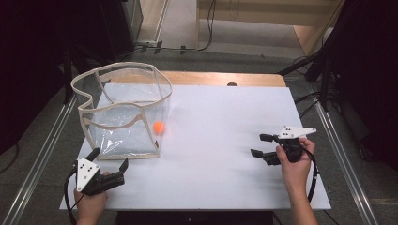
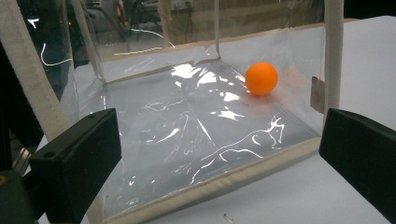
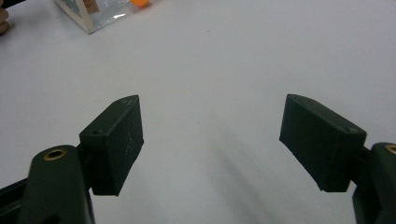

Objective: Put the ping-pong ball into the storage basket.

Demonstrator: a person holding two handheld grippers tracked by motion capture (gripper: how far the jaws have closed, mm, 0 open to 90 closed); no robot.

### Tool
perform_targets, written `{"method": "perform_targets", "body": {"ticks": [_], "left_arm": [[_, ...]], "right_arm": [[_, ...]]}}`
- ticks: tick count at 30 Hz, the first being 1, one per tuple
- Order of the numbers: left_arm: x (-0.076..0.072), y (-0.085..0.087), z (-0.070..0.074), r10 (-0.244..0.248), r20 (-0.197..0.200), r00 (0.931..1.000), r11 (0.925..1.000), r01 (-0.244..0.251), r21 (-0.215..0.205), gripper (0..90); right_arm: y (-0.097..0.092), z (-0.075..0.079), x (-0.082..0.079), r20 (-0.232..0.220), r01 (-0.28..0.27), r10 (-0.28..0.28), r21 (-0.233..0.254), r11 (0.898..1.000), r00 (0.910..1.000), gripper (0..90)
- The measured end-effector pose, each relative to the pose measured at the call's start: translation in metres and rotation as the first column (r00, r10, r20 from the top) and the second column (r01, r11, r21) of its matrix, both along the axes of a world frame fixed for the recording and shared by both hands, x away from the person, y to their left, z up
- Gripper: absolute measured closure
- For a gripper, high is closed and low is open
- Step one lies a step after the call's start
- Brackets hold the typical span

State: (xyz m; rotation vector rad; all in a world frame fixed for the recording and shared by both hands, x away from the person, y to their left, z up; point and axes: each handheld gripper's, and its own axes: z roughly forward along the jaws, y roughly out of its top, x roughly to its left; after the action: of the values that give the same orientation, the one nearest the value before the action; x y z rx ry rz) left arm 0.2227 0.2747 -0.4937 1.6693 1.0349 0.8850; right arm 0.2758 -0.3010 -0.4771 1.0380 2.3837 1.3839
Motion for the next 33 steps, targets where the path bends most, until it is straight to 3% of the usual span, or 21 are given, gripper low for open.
{"method": "perform_targets", "body": {"ticks": [5, 18, 28, 33], "left_arm": [[0.000, 0.000, 0.000, 0.000, 0.001, 1.0000, 1.0000, 0.000, -0.001, 0.0], [0.000, 0.000, 0.000, 0.001, 0.001, 1.0000, 1.0000, -0.001, 0.007, 0.0], [0.000, -0.001, 0.000, -0.001, 0.002, 1.0000, 0.9999, 0.001, 0.015, 0.0], [0.000, -0.001, 0.000, -0.001, 0.001, 1.0000, 0.9999, 0.001, 0.016, 0.0]], "right_arm": [[-0.008, -0.001, -0.008, 0.035, 0.021, -0.021, -0.003, 1.000, 0.9992, 17.7], [-0.027, -0.008, -0.026, 0.052, 0.046, -0.049, 0.051, 0.998, 0.9975, 17.6], [-0.038, -0.008, -0.036, 0.080, 0.068, -0.072, 0.052, 0.996, 0.9942, 17.2], [-0.044, -0.010, -0.042, 0.081, 0.072, -0.078, 0.078, 0.994, 0.9936, 17.2]]}}
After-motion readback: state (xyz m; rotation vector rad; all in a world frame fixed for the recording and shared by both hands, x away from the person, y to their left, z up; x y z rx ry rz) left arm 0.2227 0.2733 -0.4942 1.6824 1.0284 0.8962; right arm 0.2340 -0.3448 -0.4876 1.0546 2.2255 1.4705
